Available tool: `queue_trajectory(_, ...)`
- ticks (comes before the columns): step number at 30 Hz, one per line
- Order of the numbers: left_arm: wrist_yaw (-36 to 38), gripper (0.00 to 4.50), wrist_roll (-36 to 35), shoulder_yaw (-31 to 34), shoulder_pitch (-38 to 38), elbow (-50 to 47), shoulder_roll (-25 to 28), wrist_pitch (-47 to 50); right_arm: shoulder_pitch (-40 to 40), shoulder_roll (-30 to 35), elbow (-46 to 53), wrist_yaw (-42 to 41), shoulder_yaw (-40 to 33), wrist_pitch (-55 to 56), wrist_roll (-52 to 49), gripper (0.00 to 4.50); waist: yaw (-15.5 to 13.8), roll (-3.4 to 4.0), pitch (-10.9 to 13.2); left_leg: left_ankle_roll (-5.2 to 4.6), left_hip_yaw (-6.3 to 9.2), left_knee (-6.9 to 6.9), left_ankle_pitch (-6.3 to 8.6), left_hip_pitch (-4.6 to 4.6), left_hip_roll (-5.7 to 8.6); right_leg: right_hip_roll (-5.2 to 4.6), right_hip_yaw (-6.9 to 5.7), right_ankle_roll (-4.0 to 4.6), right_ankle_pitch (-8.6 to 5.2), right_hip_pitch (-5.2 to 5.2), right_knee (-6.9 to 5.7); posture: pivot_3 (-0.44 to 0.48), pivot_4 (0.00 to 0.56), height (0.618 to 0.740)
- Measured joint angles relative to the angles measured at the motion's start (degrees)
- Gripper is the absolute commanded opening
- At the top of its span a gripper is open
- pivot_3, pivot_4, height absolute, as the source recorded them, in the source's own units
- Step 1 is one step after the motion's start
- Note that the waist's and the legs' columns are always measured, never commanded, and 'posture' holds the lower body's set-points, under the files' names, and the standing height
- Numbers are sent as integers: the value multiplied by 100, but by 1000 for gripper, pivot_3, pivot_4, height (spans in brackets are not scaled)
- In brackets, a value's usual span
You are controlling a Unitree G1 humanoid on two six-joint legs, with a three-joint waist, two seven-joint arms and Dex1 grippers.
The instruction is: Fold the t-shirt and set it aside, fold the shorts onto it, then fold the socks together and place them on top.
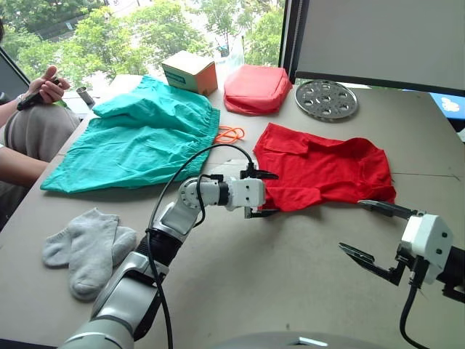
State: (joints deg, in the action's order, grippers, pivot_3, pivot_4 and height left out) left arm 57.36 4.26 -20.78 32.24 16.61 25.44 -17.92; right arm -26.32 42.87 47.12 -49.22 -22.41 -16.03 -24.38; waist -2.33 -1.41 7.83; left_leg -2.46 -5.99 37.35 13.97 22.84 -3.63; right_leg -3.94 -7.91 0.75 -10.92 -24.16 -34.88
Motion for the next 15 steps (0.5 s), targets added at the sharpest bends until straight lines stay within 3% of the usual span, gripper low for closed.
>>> queue_trajectory(4, 7, 4317, 154, -29, 206, 292, 11, -305, -35, -3, 7, 56, -1, -8, 17, 4500, -1, 0, 0, 0, 2, 0, 0, 0, 1, 8, -1, 0, 0, 2, 0, 0, 150, 739)
queue_trajectory(5, -5, 3813, 235, -57, 250, 362, 18, -426, -45, -4, 9, 74, -1, -12, 18, 4500, -1, 0, 0, 0, 3, 1, 0, 0, 2, 8, -1, 0, 0, 3, 0, 0, 150, 739)
queue_trajectory(6, -38, 3600, 359, -123, 312, 490, 19, -618, -53, -4, 13, 89, -3, -19, 18, 4500, -3, 0, 0, 0, 3, 1, 0, 0, 3, 7, -1, 0, 0, 3, 0, 0, 150, 739)
queue_trajectory(11, -239, 1304, 758, -306, 452, 1098, -1, -1460, -114, -6, 94, 124, -29, -45, 22, 4500, -2, -2, 0, -1, 7, 1, 0, 0, 4, 4, -2, 0, 0, 5, 0, 0, 150, 739)
queue_trajectory(13, -228, 148, 758, -341, 500, 1227, -9, -1695, -150, -8, 141, 149, -73, -84, 22, 4500, -3, -2, 0, -1, 9, 1, 0, 1, 4, 2, -3, 0, 0, 5, 0, 0, 150, 739)
queue_trajectory(15, -176, 148, 731, -357, 535, 1317, -31, -1829, -174, -9, 144, 183, -92, -123, 22, 4500, -4, -2, 0, -1, 9, 1, 0, 1, 4, 0, -4, 0, 0, 6, 0, 0, 150, 739)
